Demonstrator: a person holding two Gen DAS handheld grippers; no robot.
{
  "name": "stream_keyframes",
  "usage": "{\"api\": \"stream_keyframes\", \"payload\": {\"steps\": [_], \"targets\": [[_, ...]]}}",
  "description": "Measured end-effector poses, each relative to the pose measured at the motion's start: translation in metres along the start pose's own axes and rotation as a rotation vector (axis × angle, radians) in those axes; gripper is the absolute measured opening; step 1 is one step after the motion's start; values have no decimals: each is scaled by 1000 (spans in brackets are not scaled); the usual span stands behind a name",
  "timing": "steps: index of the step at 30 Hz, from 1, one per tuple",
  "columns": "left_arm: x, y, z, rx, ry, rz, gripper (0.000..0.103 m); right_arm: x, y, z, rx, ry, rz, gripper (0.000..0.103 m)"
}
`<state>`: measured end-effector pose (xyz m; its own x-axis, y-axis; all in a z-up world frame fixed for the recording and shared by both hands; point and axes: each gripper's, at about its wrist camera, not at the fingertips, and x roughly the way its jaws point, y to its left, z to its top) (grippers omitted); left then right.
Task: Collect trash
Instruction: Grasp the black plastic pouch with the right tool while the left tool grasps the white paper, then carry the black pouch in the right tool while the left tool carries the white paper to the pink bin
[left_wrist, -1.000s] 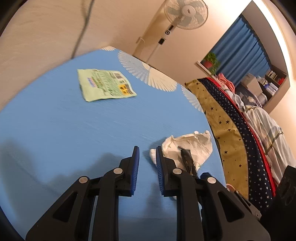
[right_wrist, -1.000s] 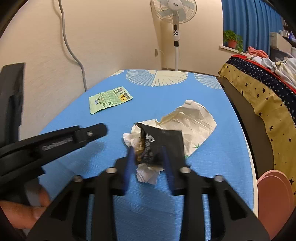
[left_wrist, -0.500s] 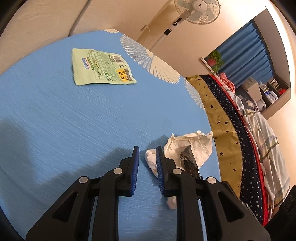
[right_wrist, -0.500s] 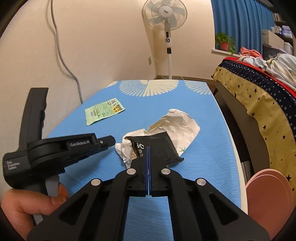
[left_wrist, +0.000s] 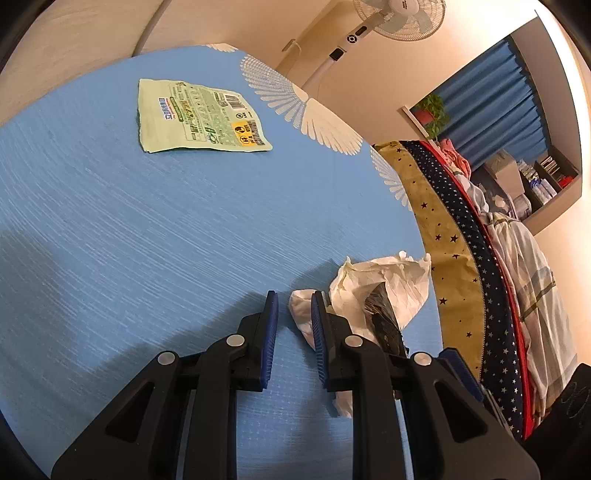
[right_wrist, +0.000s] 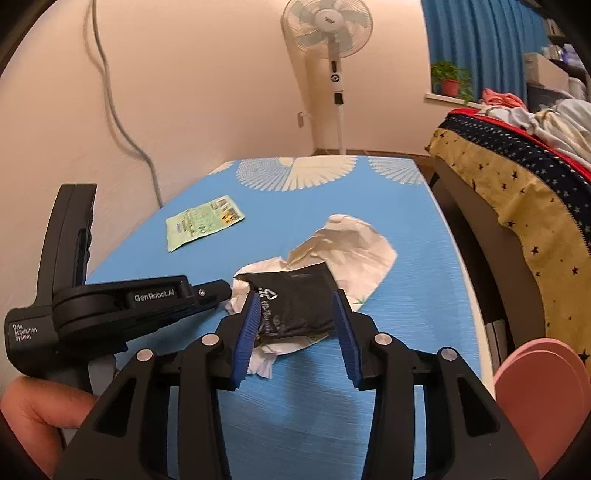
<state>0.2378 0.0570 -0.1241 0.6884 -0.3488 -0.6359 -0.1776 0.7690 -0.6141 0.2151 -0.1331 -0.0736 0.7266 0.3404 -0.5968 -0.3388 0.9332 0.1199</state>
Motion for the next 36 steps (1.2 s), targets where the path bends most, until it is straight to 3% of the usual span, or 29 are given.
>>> {"api": "stream_keyframes", "payload": {"steps": [5,10,13,15,21,29,36], "targets": [[1,2,1,-4,5,-16,18,7,9,-3,-57,28,13,49],[3,2,2,-6,8,-26,18,16,11,-1,-72,61,1,49],[5,0,2,-3,11,-28,18,19,12,-1,-77,75,0,42],[5,-1,2,-3,14,-32,18,19,11,-1,-72,79,0,30],[7,-4,-1,0,22,-45,6,16,8,-2,-62,73,-5,16],[-16,-18,2,60,-19,-27,4,-11,-6,9,-18,20,-11,10],[-51,-38,1,169,-79,50,4,-42,-19,13,25,-15,-8,10]]}}
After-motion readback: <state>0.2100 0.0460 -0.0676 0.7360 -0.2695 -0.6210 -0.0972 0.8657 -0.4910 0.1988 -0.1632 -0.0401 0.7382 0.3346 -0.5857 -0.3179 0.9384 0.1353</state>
